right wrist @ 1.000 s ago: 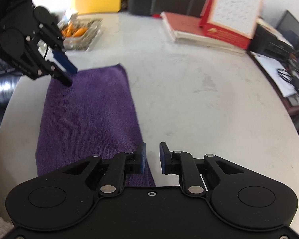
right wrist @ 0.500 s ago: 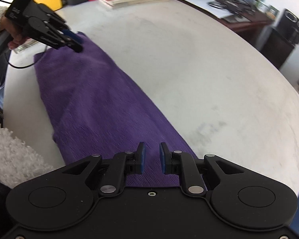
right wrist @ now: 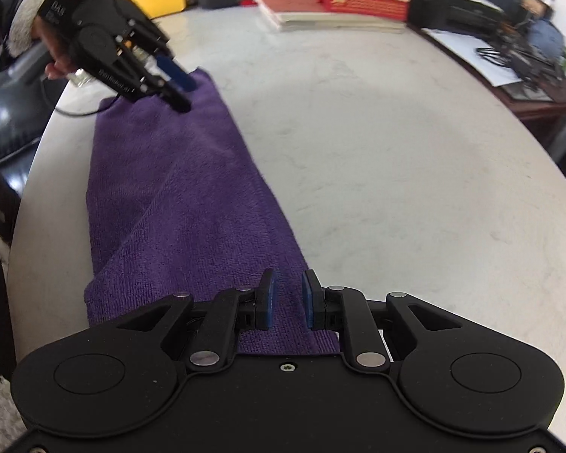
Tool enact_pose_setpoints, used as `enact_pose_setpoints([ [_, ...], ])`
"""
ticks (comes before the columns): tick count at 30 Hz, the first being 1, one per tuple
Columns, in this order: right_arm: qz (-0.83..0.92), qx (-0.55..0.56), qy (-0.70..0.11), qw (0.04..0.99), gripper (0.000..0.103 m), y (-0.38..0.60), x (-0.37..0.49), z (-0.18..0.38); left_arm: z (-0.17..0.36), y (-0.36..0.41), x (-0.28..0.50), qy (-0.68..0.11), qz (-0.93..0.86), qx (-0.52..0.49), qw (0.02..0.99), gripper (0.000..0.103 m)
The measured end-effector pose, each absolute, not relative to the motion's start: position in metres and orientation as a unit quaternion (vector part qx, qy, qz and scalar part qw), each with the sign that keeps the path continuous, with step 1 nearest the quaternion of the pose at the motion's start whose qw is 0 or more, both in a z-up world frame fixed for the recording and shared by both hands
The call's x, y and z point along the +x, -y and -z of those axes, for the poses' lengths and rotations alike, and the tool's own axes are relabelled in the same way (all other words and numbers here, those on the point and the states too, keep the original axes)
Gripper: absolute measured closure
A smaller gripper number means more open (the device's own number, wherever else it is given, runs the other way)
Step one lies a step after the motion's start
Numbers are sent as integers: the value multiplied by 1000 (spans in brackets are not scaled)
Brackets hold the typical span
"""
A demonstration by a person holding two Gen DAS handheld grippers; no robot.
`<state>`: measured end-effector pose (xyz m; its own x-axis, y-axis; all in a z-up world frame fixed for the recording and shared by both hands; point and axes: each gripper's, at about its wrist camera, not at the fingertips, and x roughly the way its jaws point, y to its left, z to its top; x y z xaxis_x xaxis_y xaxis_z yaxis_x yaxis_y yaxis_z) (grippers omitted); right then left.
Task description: Fold towel
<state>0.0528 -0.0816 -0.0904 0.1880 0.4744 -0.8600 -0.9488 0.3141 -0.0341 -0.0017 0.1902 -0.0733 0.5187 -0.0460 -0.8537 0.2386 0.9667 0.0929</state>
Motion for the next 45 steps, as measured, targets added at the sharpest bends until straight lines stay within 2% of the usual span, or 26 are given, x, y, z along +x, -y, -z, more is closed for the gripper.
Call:
enact_pose_setpoints([
  [6,-519,-298,-408,690,88,84,58,90,74,-193,-2,-483,85,93,866,72],
  [9,-523,-308,-407,683,92,82,56,90,74,-194,-1,-483,88,93,866,72],
  [10,-526,-314,-405,678,98,80,55,89,74,-194,-1,-483,89,93,866,72],
  [22,-514,-336,-380,692,99,78,59,77,75,-196,0,-482,95,95,866,72],
  [29,-508,-361,-373,688,99,74,58,90,74,-197,0,-482,95,94,866,72],
  [31,-505,-359,-366,695,98,75,57,91,74,-196,0,-481,94,96,866,72],
  [35,-474,-339,-374,722,86,87,58,85,73,-194,-1,-486,88,101,864,72],
  [40,-397,-256,-403,784,86,147,61,64,59,-184,-8,-478,96,96,868,73],
  [45,-358,-243,-434,790,86,196,48,71,47,-147,-3,-458,166,82,869,73],
])
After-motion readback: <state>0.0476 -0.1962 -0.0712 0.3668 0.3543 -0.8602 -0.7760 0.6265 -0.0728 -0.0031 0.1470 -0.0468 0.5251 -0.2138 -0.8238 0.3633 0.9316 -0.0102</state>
